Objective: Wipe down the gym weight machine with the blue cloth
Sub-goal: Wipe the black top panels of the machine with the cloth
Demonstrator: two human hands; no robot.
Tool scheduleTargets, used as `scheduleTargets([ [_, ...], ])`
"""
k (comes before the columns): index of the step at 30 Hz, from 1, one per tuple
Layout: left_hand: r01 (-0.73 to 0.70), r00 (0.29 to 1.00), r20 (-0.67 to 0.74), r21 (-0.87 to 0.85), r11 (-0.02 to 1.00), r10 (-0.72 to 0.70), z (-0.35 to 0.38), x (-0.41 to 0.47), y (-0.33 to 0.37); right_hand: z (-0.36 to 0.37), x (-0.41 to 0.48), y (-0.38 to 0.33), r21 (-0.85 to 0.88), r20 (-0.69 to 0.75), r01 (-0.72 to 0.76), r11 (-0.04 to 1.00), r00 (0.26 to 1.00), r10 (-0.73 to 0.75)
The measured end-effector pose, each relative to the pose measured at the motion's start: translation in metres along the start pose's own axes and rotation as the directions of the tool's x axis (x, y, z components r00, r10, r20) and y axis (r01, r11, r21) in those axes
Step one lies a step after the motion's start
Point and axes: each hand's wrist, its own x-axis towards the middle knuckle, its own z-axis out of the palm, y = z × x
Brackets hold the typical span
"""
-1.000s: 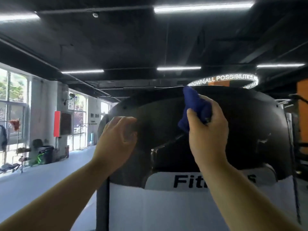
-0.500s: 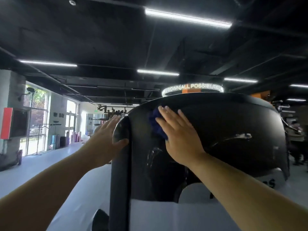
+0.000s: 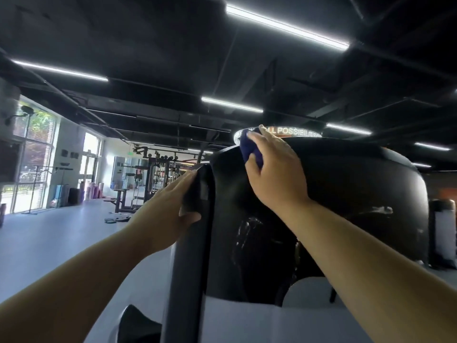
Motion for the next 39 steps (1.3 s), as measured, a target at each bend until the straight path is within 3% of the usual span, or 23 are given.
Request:
scheduleTargets([
  [1, -0.007, 1.000, -0.005, 0.001, 1.000, 0.007, 0.000, 0.000, -0.001, 0.001, 0.002, -0.005, -0.024, 0.045, -0.002, 1.000, 0.999, 0.003],
  [3, -0.008, 1.000, -0.022, -0.019, 1.000, 0.007, 0.000, 0.000, -0.001, 0.007, -0.006, -0.018, -0.059, 0.208, 0.166, 0.984, 0.966, -0.150],
  [6, 0.009, 0.999, -0.035, -0.045, 0.999, -0.010, 0.003, 0.000, -0.002, 0.005, -0.015, -0.024, -0.016, 0.444, 0.432, 0.902, 0.811, -0.381],
  [7, 0.027, 0.999, -0.033, -0.040, 0.999, -0.028, 0.004, 0.001, -0.001, 0.002, -0.011, -0.018, -0.017, 0.441, 0.471, 0.882, 0.795, -0.416],
  [8, 0.046, 0.998, -0.035, -0.038, 0.998, -0.047, 0.004, 0.001, -0.001, -0.002, -0.004, -0.010, -0.030, 0.385, 0.450, 0.892, 0.829, -0.405],
  [10, 0.085, 0.996, -0.038, -0.042, 0.996, -0.087, 0.003, 0.003, -0.002, -0.009, 0.012, 0.004, -0.038, 0.196, 0.208, 0.977, 0.961, -0.197],
  [12, 0.117, 0.992, -0.033, -0.064, 0.991, -0.119, 0.003, 0.003, -0.001, -0.007, 0.017, 0.001, -0.015, 0.110, 0.006, 1.000, 0.994, -0.004],
  [14, 0.122, 0.992, -0.033, -0.085, 0.989, -0.126, 0.002, 0.004, -0.001, 0.004, 0.003, -0.010, -0.017, 0.165, 0.132, 0.991, 0.978, -0.128],
  [17, 0.134, 0.990, -0.034, -0.074, 0.988, -0.137, 0.003, 0.003, 0.000, 0.011, -0.032, -0.011, 0.050, 0.374, 0.508, 0.860, 0.789, -0.487],
  [19, 0.121, 0.991, -0.043, -0.064, 0.991, -0.124, 0.005, 0.002, 0.002, 0.004, -0.031, 0.003, 0.048, 0.428, 0.598, 0.800, 0.711, -0.558],
  [21, 0.102, 0.992, -0.066, -0.086, 0.991, -0.108, 0.006, 0.000, 0.003, -0.002, -0.012, 0.013, 0.010, 0.334, 0.473, 0.881, 0.829, -0.449],
  [23, 0.095, 0.992, -0.071, -0.088, 0.992, -0.102, 0.008, -0.002, 0.003, -0.004, 0.002, 0.010, -0.002, 0.171, 0.240, 0.971, 0.957, -0.236],
  [25, 0.113, 0.992, -0.057, -0.065, 0.991, -0.117, 0.008, -0.002, 0.001, 0.002, -0.008, 0.001, 0.003, 0.133, 0.210, 0.978, 0.969, -0.208],
  [26, 0.123, 0.991, -0.051, -0.051, 0.991, -0.126, 0.009, -0.002, 0.000, 0.006, -0.023, -0.001, -0.002, 0.179, 0.296, 0.955, 0.940, -0.291],
  [28, 0.127, 0.990, -0.060, -0.022, 0.992, -0.128, 0.011, -0.003, -0.003, 0.011, -0.060, 0.003, -0.001, 0.324, 0.521, 0.853, 0.808, -0.493],
  [30, 0.099, 0.992, -0.081, -0.014, 0.995, -0.099, 0.015, -0.006, -0.005, 0.004, -0.079, 0.014, 0.035, 0.452, 0.665, 0.746, 0.655, -0.605],
  [31, 0.084, 0.992, -0.091, -0.021, 0.996, -0.085, 0.017, -0.007, -0.007, 0.002, -0.075, 0.019, 0.034, 0.459, 0.698, 0.715, 0.625, -0.632],
  [32, 0.072, 0.992, -0.098, -0.029, 0.997, -0.075, 0.019, -0.009, -0.009, 0.000, -0.067, 0.023, 0.019, 0.430, 0.686, 0.727, 0.651, -0.626],
  [33, 0.067, 0.993, -0.099, -0.032, 0.997, -0.070, 0.021, -0.010, -0.011, -0.001, -0.056, 0.024, -0.009, 0.370, 0.620, 0.785, 0.731, -0.573],
  [35, 0.054, 0.993, -0.104, -0.014, 0.998, -0.055, 0.024, -0.011, -0.014, -0.007, -0.033, 0.021, -0.031, 0.203, 0.369, 0.929, 0.912, -0.356],
  [36, 0.043, 0.992, -0.115, 0.000, 0.999, -0.043, 0.025, -0.013, -0.016, -0.007, -0.028, 0.016, -0.011, 0.148, 0.243, 0.970, 0.960, -0.239],
  [37, 0.031, 0.991, -0.128, 0.014, 0.999, -0.029, 0.026, -0.014, -0.016, -0.005, -0.031, 0.010, -0.002, 0.128, 0.181, 0.984, 0.976, -0.179],
  [39, 0.000, 0.988, -0.153, 0.026, 1.000, 0.004, 0.028, -0.018, -0.018, 0.004, -0.056, 0.000, -0.016, 0.209, 0.303, 0.953, 0.933, -0.293],
])
